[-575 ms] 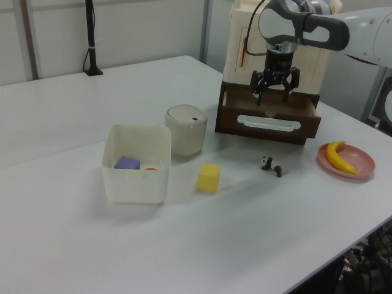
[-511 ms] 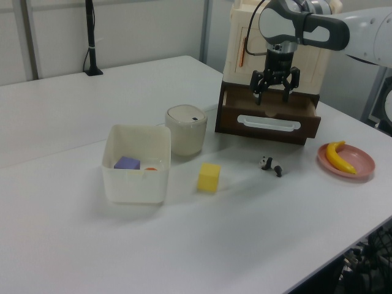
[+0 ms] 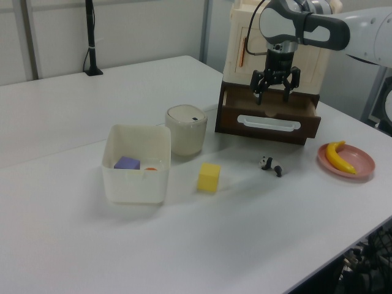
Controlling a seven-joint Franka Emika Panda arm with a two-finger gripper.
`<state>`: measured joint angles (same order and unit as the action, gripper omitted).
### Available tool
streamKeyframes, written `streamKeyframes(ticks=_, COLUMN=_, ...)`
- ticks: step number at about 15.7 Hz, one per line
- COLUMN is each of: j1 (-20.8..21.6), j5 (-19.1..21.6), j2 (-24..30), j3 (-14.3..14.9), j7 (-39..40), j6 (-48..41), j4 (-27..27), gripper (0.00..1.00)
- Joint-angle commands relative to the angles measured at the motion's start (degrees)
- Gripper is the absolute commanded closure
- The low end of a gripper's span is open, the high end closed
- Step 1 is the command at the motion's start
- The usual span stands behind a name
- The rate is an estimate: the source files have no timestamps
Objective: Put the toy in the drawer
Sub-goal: 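Move the gripper from above the open drawer toward the panda toy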
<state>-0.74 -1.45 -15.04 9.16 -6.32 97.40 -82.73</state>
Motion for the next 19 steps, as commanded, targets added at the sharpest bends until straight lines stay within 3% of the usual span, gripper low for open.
streamKeyframes(ticks=1, j1=0.12, j5=0.48, j2=1.95, j3=0.25, j7=-0.72, j6=0.16, j4=-1.73, gripper=0.00)
streamKeyframes(ticks=6, j1=-1.10, j5=0.83, j2=1.86, j3=0.33, j7=0.77, j6=0.33, j4=-1.65, gripper=0.01)
streamKeyframes(ticks=10, j1=-1.37, j5=1.01, j2=1.95, j3=0.33, j7=0.60, j6=0.16, j4=-1.82, gripper=0.31)
streamKeyframes(ticks=13, j1=-1.37, j5=1.97, j2=2.65, j3=0.42, j7=1.13, j6=-1.86, j4=-2.08, gripper=0.47)
streamKeyframes(ticks=16, j1=-1.37, j5=1.97, j2=2.74, j3=0.42, j7=4.71, j6=-2.39, j4=-2.09, gripper=0.48)
streamKeyframes(ticks=19, j1=-2.86, j5=1.97, j2=2.74, j3=0.34, j7=17.77, j6=-5.63, j4=-2.26, gripper=0.48)
